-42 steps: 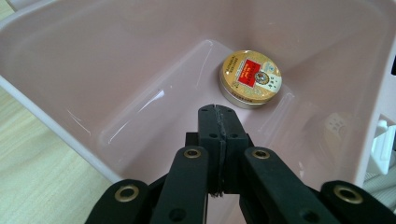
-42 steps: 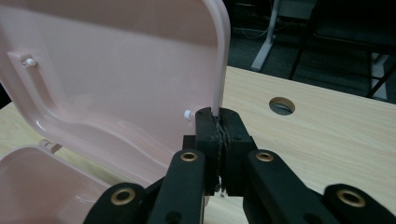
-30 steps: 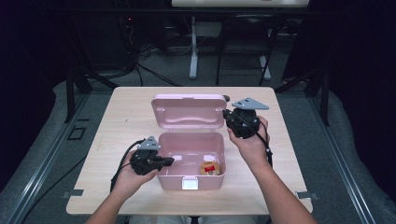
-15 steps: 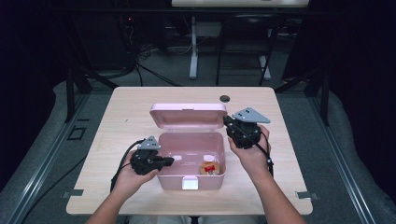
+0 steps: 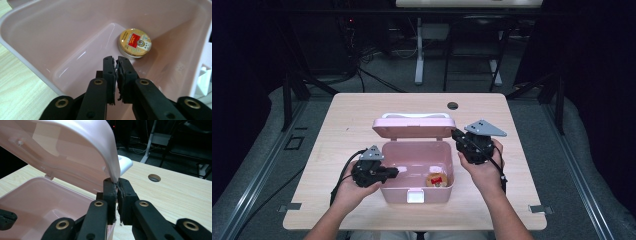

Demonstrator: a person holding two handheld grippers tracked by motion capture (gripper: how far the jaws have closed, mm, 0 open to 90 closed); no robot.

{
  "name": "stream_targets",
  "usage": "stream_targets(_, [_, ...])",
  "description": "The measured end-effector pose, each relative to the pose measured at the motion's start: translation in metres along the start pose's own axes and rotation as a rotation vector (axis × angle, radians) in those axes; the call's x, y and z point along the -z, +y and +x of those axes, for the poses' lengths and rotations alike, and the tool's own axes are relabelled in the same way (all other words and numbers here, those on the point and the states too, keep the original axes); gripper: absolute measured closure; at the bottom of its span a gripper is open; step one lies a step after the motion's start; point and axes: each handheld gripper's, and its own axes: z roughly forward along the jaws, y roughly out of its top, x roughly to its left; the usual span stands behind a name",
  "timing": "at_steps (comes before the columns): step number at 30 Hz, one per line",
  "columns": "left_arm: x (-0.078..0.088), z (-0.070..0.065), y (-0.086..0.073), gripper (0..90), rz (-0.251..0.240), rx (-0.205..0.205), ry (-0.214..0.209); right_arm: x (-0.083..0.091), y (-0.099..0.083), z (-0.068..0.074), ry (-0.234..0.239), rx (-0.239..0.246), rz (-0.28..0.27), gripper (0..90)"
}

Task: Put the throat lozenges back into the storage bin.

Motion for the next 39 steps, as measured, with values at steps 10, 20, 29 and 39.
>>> stream_targets(10, [0.017, -0.002, 0.006, 75.1, -0.061, 0.002, 0.01, 0.003, -0.005, 0.002, 0.012, 0.001, 0.001, 82.4])
stream_targets(20, [0.035, 0.001, 0.01, 68.7, -0.118, 0.016, 0.041, 0.006, -0.009, 0.003, 0.029, 0.001, 0.017, 80.5])
stream_targets(29, [0.049, 0.003, 0.013, 62.0, -0.158, 0.015, 0.078, 0.011, -0.008, 0.004, 0.046, -0.007, 0.021, 79.2])
stream_targets(39, [0.061, 0.003, 0.016, 59.7, -0.21, 0.009, 0.147, 0.016, -0.016, 0.004, 0.077, -0.024, 0.035, 78.0])
